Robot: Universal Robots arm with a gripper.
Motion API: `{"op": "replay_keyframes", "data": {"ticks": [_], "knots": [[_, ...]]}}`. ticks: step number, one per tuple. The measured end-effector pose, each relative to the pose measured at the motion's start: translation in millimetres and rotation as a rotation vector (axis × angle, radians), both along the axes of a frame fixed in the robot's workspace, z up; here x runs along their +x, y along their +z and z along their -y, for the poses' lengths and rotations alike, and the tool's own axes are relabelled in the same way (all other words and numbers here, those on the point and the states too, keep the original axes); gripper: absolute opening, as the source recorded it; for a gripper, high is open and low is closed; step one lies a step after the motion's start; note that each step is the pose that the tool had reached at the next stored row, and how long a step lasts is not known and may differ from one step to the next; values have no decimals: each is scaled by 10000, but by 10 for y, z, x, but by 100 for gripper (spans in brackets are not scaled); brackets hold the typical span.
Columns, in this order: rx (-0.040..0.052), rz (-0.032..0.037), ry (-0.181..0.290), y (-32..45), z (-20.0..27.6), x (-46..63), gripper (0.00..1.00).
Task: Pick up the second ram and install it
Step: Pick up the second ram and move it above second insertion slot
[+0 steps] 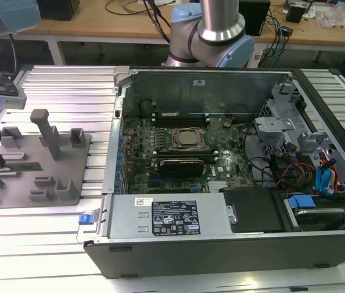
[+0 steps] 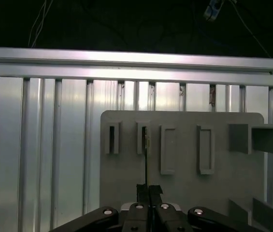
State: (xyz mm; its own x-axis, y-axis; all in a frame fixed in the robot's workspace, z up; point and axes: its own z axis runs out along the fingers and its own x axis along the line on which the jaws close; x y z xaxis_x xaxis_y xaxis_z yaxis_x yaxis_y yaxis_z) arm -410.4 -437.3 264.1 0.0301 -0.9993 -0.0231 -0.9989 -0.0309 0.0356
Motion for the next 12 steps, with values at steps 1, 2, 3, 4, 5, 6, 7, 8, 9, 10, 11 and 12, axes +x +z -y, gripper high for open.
{"op": "replay_keyframes", "data": {"ticks": [1,2,3,4,5,6,7,8,9,10,11,12], "knots": [[1,0,1,34,0,0,9],[0,0,0,54,0,0,9],[1,0,1,71,0,0,9],[0,-1,1,84,0,0,9],[0,0,1,111,0,0,9],[0,-1,1,126,0,0,9],[0,0,1,141,0,0,9],[0,0,1,152,0,0,9],[0,1,1,186,0,0,9],[1,1,1,216,-1,0,9],[0,1,1,244,-2,0,9],[0,2,0,254,-2,0,9]]}}
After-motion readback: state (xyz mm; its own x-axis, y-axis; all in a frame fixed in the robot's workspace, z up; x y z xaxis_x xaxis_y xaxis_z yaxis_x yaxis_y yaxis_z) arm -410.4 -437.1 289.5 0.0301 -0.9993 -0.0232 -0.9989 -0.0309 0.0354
